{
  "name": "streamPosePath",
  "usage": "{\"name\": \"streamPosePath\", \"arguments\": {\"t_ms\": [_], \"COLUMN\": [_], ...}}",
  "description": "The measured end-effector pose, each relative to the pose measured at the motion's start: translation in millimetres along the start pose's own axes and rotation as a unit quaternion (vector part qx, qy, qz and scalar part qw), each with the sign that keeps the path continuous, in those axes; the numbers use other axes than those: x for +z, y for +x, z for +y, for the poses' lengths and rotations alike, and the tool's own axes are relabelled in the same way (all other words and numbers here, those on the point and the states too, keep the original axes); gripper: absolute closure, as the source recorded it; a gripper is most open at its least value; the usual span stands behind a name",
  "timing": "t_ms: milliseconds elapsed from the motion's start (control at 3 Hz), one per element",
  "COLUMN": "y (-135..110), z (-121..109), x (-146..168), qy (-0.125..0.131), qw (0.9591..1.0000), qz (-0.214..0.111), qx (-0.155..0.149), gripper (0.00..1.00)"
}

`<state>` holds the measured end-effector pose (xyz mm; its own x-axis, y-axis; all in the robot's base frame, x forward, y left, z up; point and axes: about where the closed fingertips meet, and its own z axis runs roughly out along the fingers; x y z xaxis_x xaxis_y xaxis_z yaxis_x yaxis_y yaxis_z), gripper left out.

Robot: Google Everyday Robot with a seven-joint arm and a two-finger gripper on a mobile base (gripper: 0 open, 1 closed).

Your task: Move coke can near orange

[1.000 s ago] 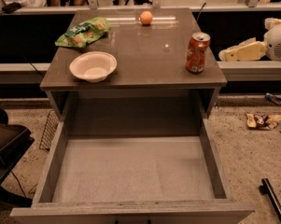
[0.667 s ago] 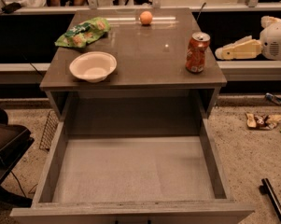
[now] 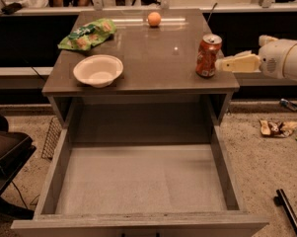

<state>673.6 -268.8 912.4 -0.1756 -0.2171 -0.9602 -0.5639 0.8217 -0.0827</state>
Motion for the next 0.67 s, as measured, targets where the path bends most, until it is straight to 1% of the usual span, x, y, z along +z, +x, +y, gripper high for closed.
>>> {"name": "streamPosePath", "arguments": {"t_ms": [333, 667], "y": [11, 12], "z": [8, 15], "x": [23, 41], "qy": [-0.016, -0.037], "qw": [0.9985, 0.9959], "qz": [-0.032, -0.056], "qx": [0.042, 0.062], "gripper": [0.00, 0.15]}}
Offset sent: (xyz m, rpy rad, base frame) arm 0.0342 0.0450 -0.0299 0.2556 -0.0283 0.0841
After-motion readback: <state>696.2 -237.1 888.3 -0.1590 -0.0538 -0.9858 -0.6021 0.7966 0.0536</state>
